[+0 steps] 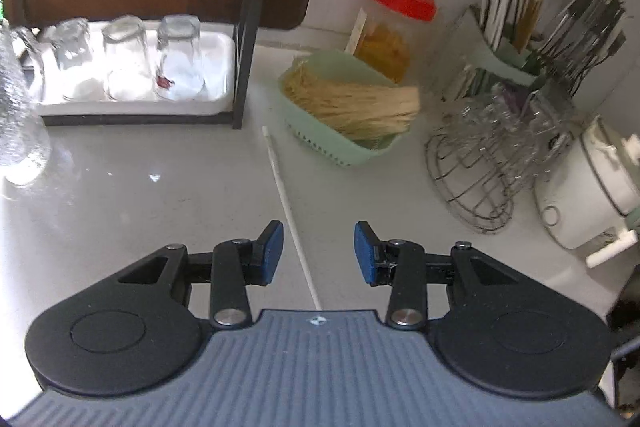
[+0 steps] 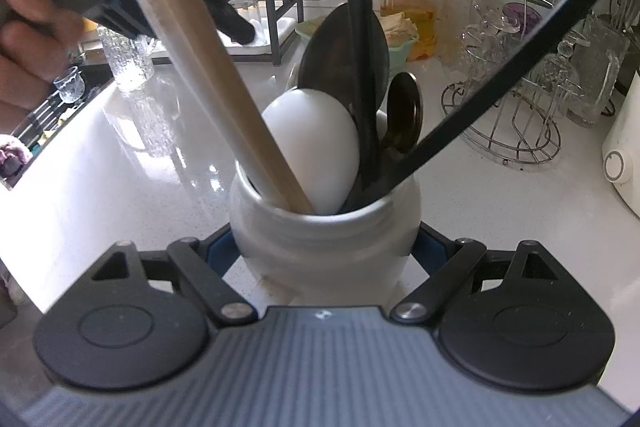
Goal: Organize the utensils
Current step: 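Move the left tool down toward the thin white stick on the counter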
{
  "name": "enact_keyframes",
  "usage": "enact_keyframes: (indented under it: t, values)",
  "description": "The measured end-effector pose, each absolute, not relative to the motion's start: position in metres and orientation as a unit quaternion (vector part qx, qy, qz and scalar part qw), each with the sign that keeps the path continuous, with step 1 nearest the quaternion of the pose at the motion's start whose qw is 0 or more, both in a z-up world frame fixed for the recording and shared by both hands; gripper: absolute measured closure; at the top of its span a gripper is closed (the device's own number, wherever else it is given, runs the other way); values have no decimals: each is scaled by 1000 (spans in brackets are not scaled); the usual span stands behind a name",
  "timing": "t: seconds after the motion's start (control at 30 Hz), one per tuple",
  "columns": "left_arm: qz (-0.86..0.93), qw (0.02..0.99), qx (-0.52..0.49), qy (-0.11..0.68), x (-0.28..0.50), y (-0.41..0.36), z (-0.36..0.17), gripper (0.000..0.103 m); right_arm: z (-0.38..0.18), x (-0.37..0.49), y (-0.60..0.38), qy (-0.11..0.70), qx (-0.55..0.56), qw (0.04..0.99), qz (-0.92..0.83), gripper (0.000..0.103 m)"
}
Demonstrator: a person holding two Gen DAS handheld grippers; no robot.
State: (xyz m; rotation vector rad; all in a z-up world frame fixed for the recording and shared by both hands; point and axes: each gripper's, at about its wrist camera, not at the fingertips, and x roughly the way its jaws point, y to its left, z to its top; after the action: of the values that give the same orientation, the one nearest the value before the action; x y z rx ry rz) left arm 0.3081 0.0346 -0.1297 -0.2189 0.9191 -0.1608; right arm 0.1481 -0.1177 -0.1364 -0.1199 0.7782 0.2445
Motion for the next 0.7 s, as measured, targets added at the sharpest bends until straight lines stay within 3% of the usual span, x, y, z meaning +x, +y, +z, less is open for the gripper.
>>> enact_keyframes:
  t: [0.3, 0.47, 0.6, 0.7]
  values:
    - [-75, 874, -70, 474, 327, 13, -194, 60, -136, 146, -118, 379, -56, 917, 114, 12]
    - [-69, 877, -51, 473, 327, 7, -205, 66, -137, 145, -118, 377, -56, 917, 115, 12]
    - [-63, 878, -23, 473, 327, 2, -202, 88, -137, 143, -119, 375, -56, 918, 117, 12]
    - [-52, 875, -22, 480, 327, 3, -201, 94, -137, 143, -119, 375, -55, 918, 117, 12]
